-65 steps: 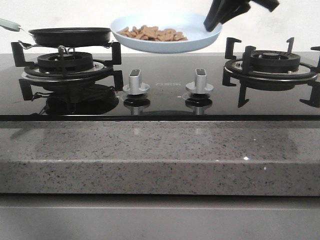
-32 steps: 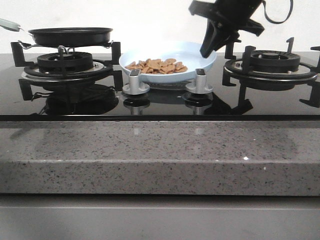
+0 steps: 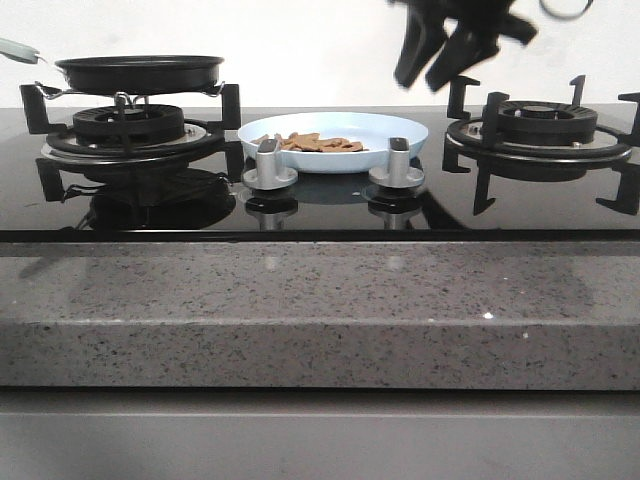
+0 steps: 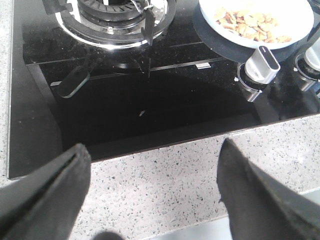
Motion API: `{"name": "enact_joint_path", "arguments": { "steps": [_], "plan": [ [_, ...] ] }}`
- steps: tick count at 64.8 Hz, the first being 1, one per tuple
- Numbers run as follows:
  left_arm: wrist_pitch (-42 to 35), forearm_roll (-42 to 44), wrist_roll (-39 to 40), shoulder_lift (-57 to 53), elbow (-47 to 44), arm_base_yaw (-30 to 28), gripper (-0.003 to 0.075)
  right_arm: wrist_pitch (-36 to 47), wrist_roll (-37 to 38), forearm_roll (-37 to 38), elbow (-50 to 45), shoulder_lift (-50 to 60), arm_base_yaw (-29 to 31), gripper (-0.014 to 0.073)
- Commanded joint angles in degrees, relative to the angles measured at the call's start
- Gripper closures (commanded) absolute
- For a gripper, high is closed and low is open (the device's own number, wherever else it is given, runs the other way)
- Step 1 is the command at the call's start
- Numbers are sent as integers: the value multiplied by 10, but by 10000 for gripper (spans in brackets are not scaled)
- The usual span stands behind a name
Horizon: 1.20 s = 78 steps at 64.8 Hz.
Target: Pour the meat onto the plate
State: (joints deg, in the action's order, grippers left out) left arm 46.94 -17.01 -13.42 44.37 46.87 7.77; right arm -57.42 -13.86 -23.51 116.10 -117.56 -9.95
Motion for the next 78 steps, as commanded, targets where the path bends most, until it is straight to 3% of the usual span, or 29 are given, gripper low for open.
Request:
{"name": "enact_joint_path", "arguments": {
  "steps": [1, 30, 44, 78],
  "plan": [
    [-35, -12, 6, -3, 15, 4, 207, 6, -2, -10, 3, 80, -3, 245],
    [-33, -12, 6, -2, 15, 4, 207, 39, 29, 98, -350, 403, -21, 257],
    [-33, -12, 6, -2, 15, 4, 207, 39, 63, 110, -499, 558, -21, 257],
    [-30, -12, 6, -2, 15, 4, 207, -19, 74, 110, -706, 890, -21, 257]
  ]
}}
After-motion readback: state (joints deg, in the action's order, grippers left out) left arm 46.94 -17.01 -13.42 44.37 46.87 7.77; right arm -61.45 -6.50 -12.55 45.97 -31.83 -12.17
